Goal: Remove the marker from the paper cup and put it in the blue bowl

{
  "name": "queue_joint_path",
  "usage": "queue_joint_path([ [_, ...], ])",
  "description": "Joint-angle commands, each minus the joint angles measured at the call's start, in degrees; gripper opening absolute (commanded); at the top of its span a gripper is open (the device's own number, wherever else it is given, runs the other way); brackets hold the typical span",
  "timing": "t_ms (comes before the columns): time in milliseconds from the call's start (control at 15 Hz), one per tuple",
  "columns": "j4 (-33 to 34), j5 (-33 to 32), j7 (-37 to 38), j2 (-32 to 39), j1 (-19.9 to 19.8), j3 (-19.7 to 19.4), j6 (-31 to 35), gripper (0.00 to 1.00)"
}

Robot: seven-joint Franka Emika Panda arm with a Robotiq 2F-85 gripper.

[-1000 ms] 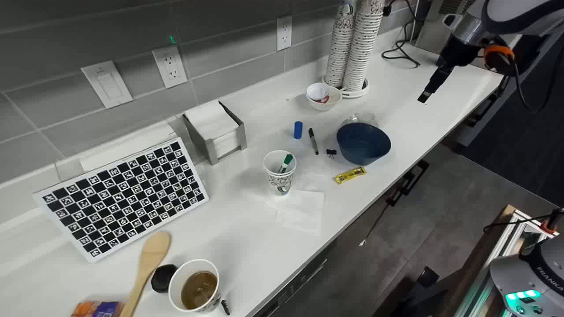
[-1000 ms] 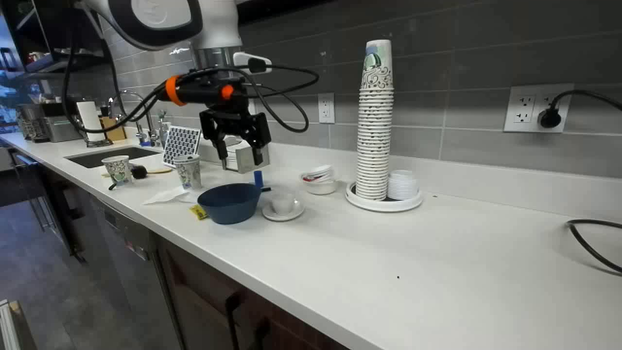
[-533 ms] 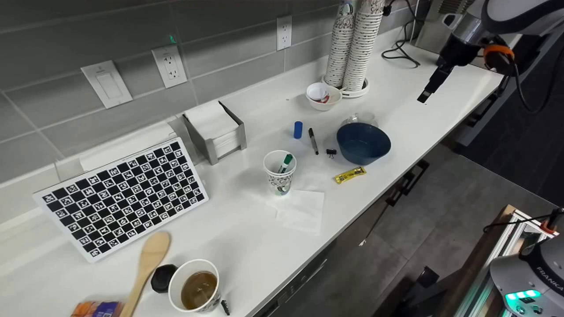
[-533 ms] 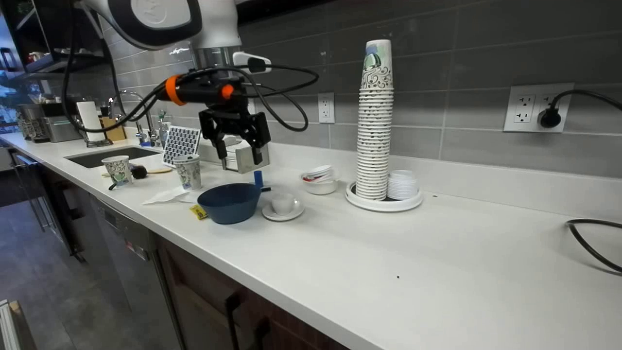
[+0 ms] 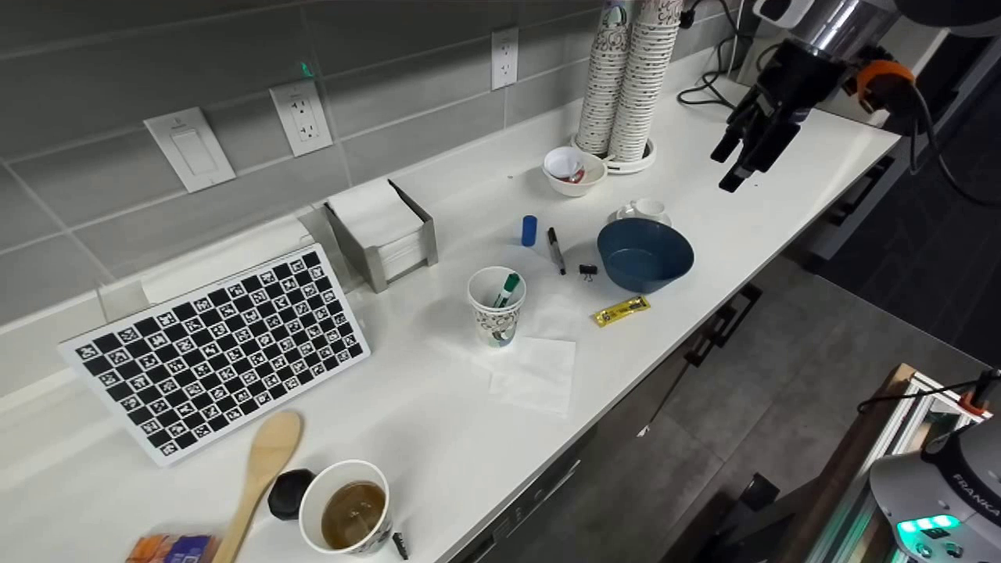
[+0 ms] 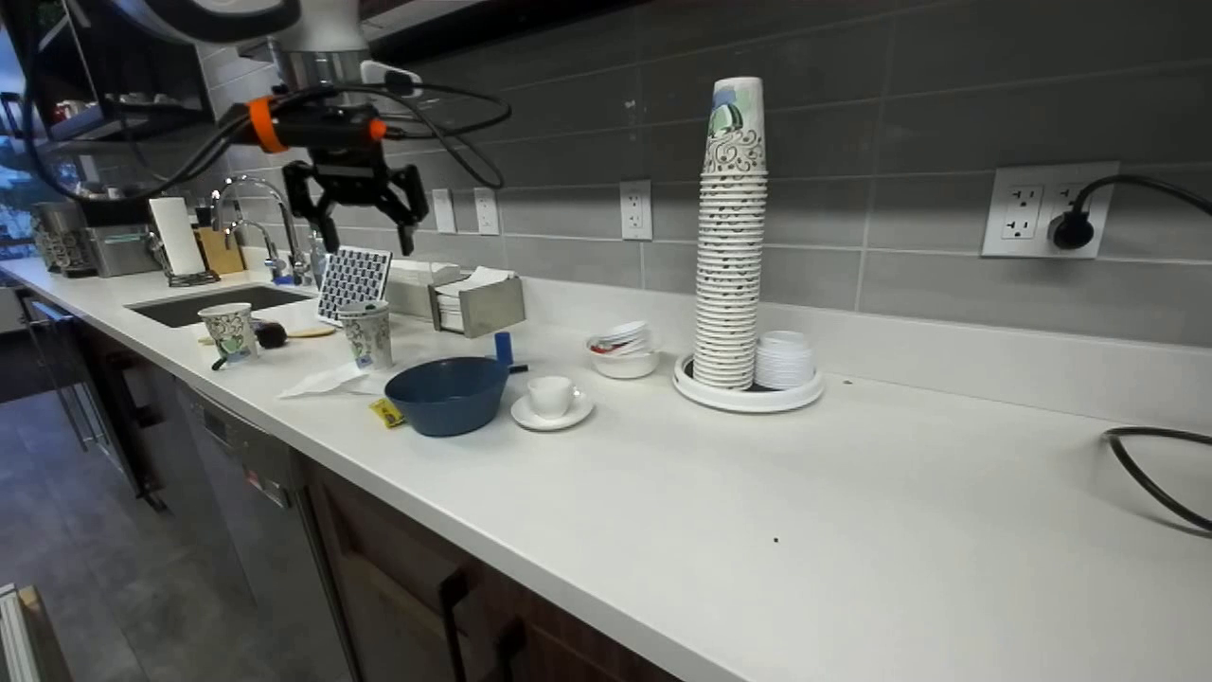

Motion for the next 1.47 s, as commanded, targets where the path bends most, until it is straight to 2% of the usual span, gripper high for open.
queue_joint_path([
  [0, -4.63, 2.80, -1.58, -5.44, 6.13, 5.56, 1.83, 1.00],
  [200, -6.47, 5.14, -2.85, -4.56, 12.95, 9.64, 8.12, 1.00],
  [267, -6.37, 5.15, -4.38, -3.89, 14.57, 9.93, 10.02, 1.00],
  [333, -5.06, 3.05, -0.63, -4.11, 12.52, 9.46, 6.24, 1.00],
  [467, -5.79, 3.28, -0.98, -3.81, 14.75, 10.54, 8.49, 1.00],
  [600, -5.79, 3.33, -1.87, -3.76, 14.73, 10.40, 8.74, 1.00],
  [733, -4.78, 6.24, -8.83, -0.51, 18.12, 9.48, 14.06, 1.00],
  [1000, 3.50, 13.42, -19.45, 8.69, 24.08, 9.31, 12.64, 1.00],
  [1200, 13.00, 17.71, -28.16, 17.72, 24.10, 10.05, 7.06, 1.00],
  [1333, 19.43, 17.33, -33.61, 22.79, 21.17, 11.30, 1.36, 1.00],
  [1400, 22.70, 16.14, -33.94, 25.38, 19.14, 12.30, 0.60, 1.00],
])
